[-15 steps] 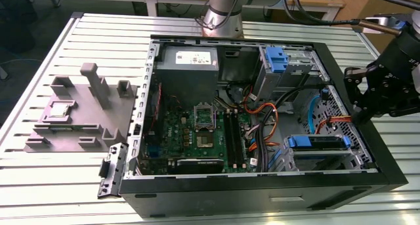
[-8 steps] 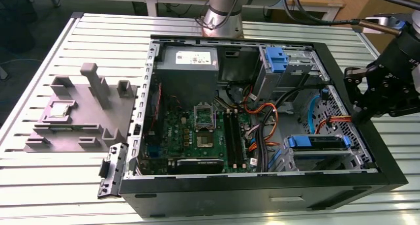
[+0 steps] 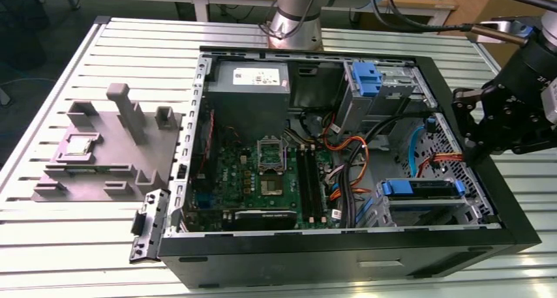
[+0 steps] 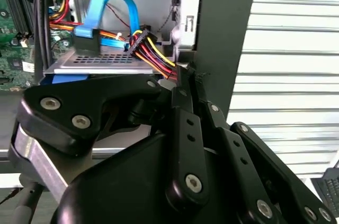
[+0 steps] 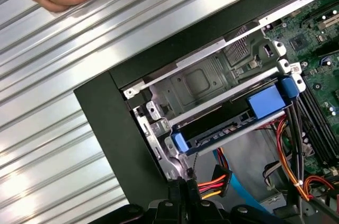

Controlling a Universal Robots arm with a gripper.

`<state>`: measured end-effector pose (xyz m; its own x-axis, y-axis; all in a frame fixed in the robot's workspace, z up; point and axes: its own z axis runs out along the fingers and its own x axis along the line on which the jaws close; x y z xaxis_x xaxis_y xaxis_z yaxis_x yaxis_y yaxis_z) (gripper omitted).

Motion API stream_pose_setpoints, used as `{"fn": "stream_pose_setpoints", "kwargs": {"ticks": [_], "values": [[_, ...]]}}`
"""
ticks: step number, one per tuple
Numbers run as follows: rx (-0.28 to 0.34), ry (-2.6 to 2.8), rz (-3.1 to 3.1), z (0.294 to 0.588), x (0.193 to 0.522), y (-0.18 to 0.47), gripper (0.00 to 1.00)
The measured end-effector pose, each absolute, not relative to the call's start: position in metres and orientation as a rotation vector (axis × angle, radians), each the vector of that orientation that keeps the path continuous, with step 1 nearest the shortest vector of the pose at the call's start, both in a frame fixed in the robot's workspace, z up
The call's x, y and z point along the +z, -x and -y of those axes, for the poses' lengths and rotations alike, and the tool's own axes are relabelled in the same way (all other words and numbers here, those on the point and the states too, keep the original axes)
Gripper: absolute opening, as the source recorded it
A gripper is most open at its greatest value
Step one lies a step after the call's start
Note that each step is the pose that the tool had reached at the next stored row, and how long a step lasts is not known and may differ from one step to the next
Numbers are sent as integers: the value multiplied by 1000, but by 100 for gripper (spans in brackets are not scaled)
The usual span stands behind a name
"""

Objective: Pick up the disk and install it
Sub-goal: 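Insert the first disk wire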

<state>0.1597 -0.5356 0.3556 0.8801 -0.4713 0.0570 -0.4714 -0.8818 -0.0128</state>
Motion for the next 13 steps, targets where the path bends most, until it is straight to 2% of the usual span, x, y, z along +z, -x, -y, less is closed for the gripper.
{"fn": "stream_pose_setpoints", "kwargs": {"ticks": [13], "values": [[95, -3006, 875, 535, 356, -153, 17]]}}
